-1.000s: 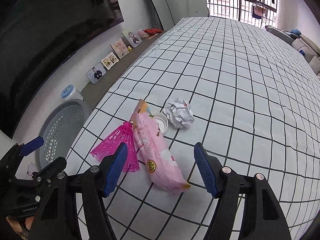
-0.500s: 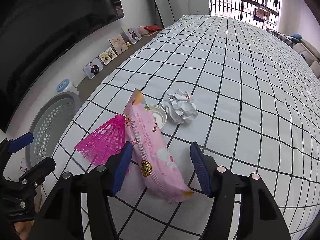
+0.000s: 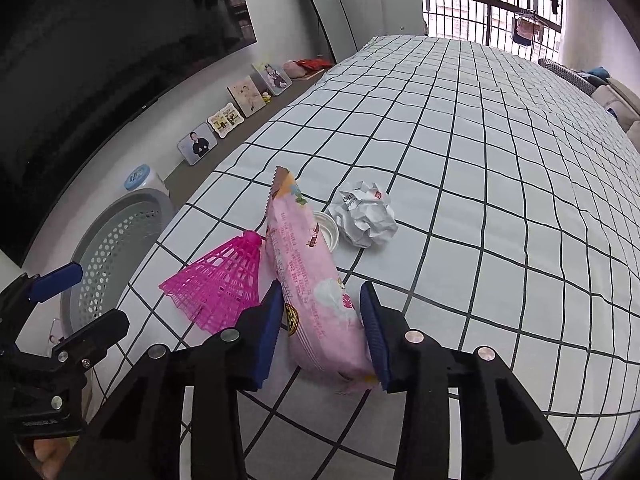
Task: Collect trash
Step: 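Grasp the pink snack packet with the right tool while the left tool grasps the pink shuttlecock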
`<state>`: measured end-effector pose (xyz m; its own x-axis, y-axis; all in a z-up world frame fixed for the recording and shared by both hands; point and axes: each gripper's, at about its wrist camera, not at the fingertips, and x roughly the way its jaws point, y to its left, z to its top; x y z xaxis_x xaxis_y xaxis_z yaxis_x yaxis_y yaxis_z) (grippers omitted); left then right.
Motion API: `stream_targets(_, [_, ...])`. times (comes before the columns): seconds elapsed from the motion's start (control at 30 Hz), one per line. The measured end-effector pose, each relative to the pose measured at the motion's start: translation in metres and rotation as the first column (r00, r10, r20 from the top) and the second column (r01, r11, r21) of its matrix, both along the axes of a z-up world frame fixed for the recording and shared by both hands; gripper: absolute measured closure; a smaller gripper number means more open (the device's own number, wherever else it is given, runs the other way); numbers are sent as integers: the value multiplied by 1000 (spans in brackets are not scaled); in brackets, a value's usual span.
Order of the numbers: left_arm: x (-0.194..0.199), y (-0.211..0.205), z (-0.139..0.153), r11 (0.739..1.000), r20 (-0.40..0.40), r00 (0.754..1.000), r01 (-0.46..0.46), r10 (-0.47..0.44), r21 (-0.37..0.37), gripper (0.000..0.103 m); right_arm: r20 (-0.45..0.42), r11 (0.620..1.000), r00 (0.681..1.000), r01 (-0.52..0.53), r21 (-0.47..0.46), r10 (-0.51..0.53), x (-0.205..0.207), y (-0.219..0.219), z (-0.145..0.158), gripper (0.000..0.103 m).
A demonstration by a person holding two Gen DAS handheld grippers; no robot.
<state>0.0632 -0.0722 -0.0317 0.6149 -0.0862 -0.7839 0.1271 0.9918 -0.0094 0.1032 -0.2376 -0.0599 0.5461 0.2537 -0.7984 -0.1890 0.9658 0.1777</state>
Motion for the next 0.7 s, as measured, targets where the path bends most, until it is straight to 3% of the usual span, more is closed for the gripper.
stream_targets(0.7, [30, -58, 3, 994, 0, 995, 100, -100, -46, 8, 62, 982, 989, 127, 140, -137, -6, -56, 27, 66])
